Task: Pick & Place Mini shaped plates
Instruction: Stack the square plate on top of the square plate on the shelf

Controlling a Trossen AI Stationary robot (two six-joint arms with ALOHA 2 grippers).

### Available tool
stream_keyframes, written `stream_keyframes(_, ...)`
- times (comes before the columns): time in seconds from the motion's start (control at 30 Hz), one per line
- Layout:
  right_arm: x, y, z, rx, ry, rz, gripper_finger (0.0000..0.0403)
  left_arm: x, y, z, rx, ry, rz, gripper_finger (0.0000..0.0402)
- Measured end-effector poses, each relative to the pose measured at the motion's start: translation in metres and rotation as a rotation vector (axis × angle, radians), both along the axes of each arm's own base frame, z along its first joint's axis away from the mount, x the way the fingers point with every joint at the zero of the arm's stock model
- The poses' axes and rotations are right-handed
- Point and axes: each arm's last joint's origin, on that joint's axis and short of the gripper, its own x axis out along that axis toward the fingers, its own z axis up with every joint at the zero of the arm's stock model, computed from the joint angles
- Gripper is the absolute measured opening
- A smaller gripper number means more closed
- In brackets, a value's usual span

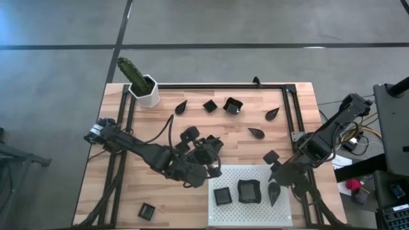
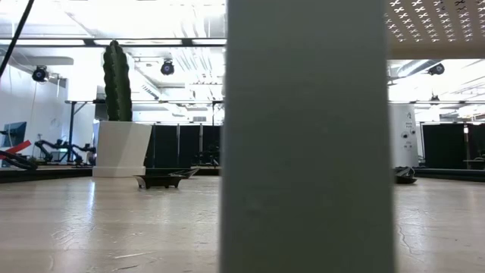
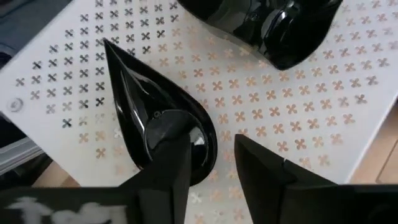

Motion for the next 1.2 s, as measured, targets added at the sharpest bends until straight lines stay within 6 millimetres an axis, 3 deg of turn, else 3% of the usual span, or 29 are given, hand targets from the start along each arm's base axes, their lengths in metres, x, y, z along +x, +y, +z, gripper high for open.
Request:
stream_keyframes(0.3, -0.006, -0.005, 0.040, 0.060, -0.074, 0.006, 0.0127, -0.009, 0.005, 0.000, -0.026, 0.023, 0.025, 0.0094)
stream_keyframes(0.57, -0.012, -0.010, 0.070, 0.078, -0.136, 0.039, 0.0115, -0.032, 0.024, -0.016, -0.205, 0.105, 0.172, 0.0094)
stream_keyframes(0.77, -0.016, -0.015, 0.090, 0.083, -0.213, 0.055, 0.0106, -0.047, 0.041, -0.042, -0.397, 0.228, 0.337, 0.0094)
stream_keyframes(1.03, -0.026, -0.032, 0.107, 0.000, -0.359, -0.083, 0.0090, -0.048, 0.062, -0.084, -0.550, 0.379, 0.468, 0.0094)
stream_keyframes(1.2, -0.035, -0.043, 0.117, 0.006, -0.429, -0.138, 0.0081, -0.051, 0.085, -0.108, -0.632, 0.475, 0.565, 0.0094)
